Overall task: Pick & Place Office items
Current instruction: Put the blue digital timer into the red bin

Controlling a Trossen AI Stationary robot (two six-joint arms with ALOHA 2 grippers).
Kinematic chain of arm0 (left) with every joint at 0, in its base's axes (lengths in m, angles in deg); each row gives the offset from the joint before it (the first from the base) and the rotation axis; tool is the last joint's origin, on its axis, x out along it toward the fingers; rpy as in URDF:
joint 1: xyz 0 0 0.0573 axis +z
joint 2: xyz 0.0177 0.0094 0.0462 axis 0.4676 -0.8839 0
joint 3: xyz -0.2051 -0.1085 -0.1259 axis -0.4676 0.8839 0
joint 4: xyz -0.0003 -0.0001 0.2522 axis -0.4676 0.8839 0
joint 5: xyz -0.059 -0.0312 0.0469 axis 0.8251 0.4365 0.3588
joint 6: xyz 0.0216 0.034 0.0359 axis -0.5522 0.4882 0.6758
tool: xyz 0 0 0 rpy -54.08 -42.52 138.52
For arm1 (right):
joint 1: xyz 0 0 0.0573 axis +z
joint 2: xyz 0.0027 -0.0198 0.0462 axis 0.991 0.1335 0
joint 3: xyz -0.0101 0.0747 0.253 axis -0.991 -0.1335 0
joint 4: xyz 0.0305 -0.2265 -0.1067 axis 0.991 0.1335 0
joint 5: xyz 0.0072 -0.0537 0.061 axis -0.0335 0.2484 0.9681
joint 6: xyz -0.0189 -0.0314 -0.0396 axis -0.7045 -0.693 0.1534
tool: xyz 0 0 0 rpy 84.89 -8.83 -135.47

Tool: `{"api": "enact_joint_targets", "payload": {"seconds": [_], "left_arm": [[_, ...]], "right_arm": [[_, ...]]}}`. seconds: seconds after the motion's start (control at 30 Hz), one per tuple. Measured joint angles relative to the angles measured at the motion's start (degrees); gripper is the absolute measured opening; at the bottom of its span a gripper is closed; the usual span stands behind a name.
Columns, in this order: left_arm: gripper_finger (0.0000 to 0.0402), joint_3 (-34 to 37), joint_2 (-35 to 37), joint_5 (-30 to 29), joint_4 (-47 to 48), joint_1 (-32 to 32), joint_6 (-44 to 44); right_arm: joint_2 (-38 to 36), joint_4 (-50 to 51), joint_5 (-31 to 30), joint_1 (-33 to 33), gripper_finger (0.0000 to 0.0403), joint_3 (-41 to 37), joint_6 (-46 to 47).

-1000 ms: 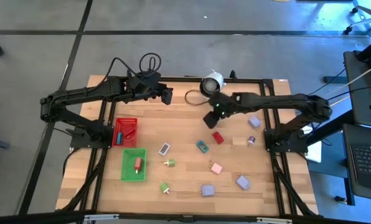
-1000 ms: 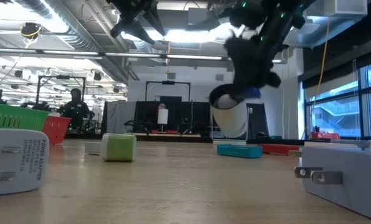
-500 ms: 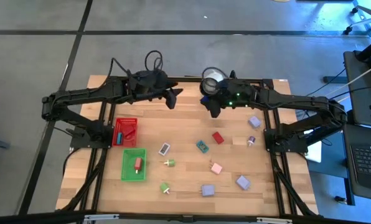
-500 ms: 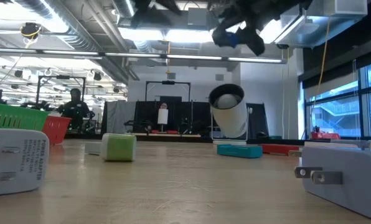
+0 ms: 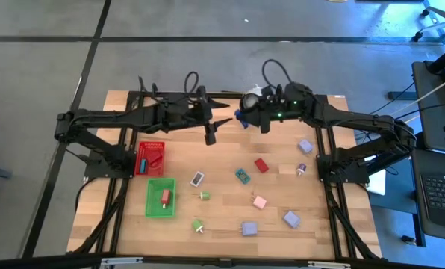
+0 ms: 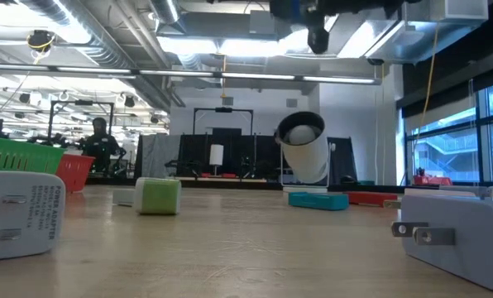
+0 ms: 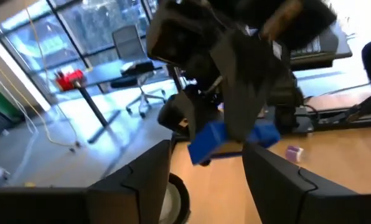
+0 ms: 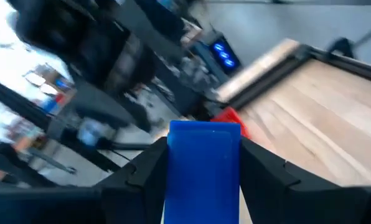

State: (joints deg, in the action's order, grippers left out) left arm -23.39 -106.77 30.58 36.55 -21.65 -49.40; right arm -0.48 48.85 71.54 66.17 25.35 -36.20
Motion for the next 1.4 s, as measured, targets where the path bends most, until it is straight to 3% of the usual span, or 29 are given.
{"api": "enact_joint_targets", "payload": {"seconds": [0.27, 0.37, 0.67, 1.03, 1.4], "left_arm": [[0.0216, 0.00, -2.69, -10.68, -5.38, -3.02, 4.45], [0.0231, 0.02, -2.52, -10.68, -5.80, -3.18, 5.99], [0.0254, 0.02, -3.29, 3.49, -8.39, -1.58, 6.58], [0.0220, 0.02, -4.47, 34.21, -9.91, 4.67, -5.17], [0.0203, 0.02, -8.27, 35.72, -15.37, 5.15, -6.08]], "right_arm": [[-0.01, -5.07, 8.02, -1.52, 0.0166, 0.02, 1.45], [-0.01, -4.45, 12.55, -2.36, 0.0166, 0.02, 2.90], [1.85, -4.58, 26.65, -3.78, 0.0166, 0.03, 9.62], [2.70, -5.15, 31.84, -3.72, 0.0166, 0.02, 10.68], [2.70, -6.68, 31.30, -3.28, 0.0166, 0.02, 11.94]]}}
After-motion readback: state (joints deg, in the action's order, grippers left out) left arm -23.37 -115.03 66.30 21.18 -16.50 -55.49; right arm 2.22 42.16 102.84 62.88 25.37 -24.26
